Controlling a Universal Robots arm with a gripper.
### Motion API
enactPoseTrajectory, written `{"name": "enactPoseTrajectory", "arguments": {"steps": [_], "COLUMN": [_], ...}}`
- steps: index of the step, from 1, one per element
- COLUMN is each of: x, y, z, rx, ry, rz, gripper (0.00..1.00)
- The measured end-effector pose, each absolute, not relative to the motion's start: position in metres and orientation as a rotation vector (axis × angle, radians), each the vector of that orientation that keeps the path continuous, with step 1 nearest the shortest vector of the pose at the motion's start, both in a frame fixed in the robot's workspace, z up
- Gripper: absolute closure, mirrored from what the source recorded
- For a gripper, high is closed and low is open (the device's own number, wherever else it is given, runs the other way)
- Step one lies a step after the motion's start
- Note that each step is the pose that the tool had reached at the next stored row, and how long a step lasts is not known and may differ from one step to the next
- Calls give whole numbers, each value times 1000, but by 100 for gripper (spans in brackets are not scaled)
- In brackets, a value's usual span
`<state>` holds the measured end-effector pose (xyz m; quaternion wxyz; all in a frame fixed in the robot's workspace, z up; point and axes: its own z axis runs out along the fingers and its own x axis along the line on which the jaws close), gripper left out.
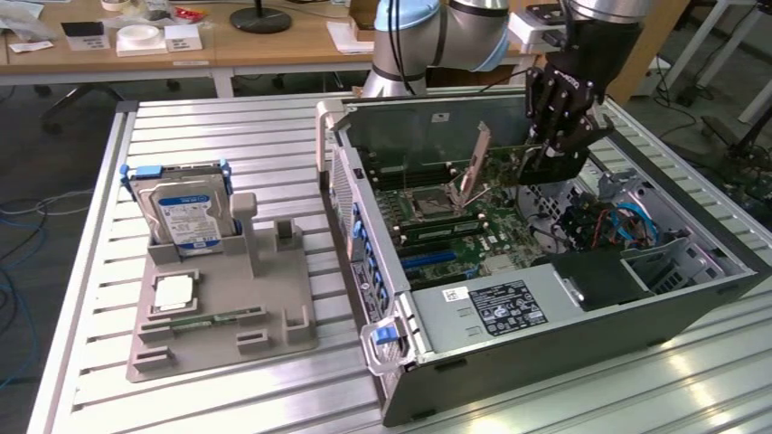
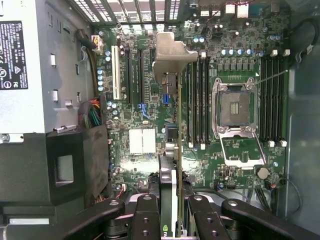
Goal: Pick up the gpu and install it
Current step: 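Insert the gpu into the slot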
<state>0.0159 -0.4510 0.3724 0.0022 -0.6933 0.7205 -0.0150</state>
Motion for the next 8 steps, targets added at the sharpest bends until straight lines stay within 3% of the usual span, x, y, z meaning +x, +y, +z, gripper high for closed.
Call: {"name": "enactPoseTrajectory", "arguments": {"steps": [8], "x": [9], "y": [-451], "z": [369], "rx": [-2175], "ry": [2261], "rz": [-47], "gripper": [73]}}
